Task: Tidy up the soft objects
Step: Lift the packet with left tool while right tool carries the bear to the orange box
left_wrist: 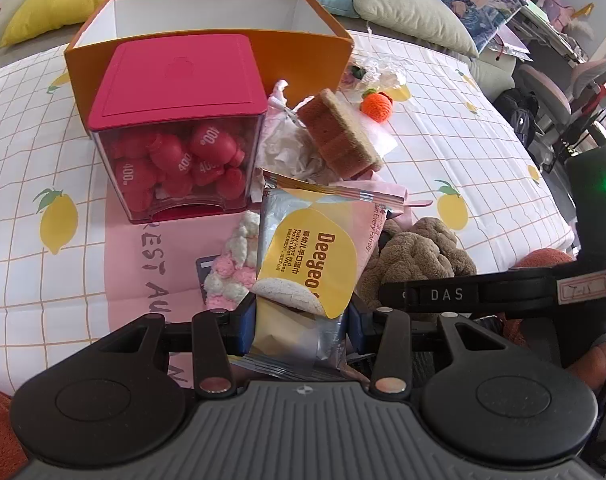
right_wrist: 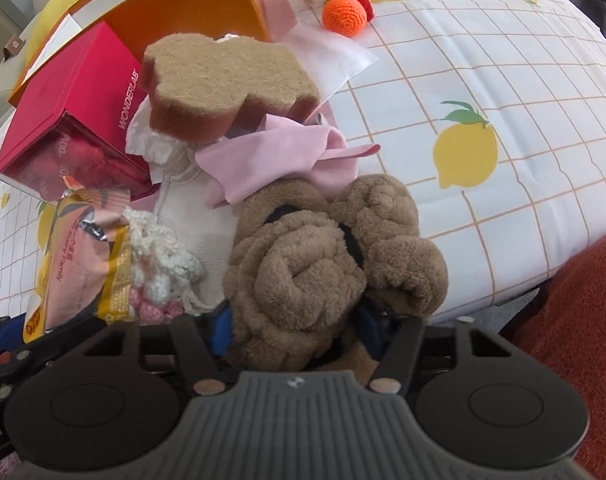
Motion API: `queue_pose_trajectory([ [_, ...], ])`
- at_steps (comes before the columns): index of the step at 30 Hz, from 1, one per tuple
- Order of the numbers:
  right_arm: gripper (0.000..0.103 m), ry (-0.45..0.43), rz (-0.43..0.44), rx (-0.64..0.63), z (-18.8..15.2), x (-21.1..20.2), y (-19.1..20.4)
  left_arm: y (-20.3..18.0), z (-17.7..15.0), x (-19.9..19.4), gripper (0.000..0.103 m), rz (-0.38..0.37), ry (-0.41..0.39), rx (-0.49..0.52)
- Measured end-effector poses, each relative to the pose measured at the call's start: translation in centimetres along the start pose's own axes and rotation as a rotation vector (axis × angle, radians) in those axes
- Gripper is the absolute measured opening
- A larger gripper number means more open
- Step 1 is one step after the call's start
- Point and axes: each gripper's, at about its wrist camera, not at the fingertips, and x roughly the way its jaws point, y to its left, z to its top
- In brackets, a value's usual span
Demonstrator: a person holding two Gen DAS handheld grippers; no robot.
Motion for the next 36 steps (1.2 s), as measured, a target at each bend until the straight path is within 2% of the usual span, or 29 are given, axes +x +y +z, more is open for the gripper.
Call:
queue_pose_trajectory([
  [2,0.038,-0.015,0.003,-0.019,-0.2,-0.7,0.1,-0.1,0.0,-0.2,0.050,0.001,-0.005,0.003],
  [4,0.036,-0.032,0.019,-0.018,-0.5,-1.7,-0.1,-0.1,0.0,-0.5,0.050,0.004,-0.011,0.001],
  [10,0.036,-0.130,0.021,-0.085,-1.1,-6.0,0.2,0.1,0.2,-1.8,0.050,-0.007,-0.048,-0.024],
  [14,0.036,-0.238,0.022,-0.166,-1.7,-9.2,0.7,-0.3,0.7,-3.3,0.050,0.036,-0.104,-0.017],
  [17,0.036,-0.326,0.021,-0.253,-1.7,-11.1,1.6,0.2,1.7,-4.5,0.050,-0.002,-0.144,-0.060],
  [19,0.036,-0.371,0.024,-0.313,-1.3,-12.0,2.4,0.5,2.5,-5.2,0.050,0.003,-0.172,-0.075],
  [21,0.036,-0.407,0.030,-0.371,-0.7,-12.5,3.3,0.7,3.3,-5.9,0.050,0.030,-0.206,-0.076],
  [24,0.036,-0.440,0.034,-0.444,0.9,-12.7,4.7,1.5,4.8,-6.5,0.050,0.029,-0.241,-0.094],
  [36,0.037,-0.526,0.037,-0.656,10.0,-12.7,9.9,4.7,12.3,-7.6,0.050,0.111,-0.361,-0.114],
])
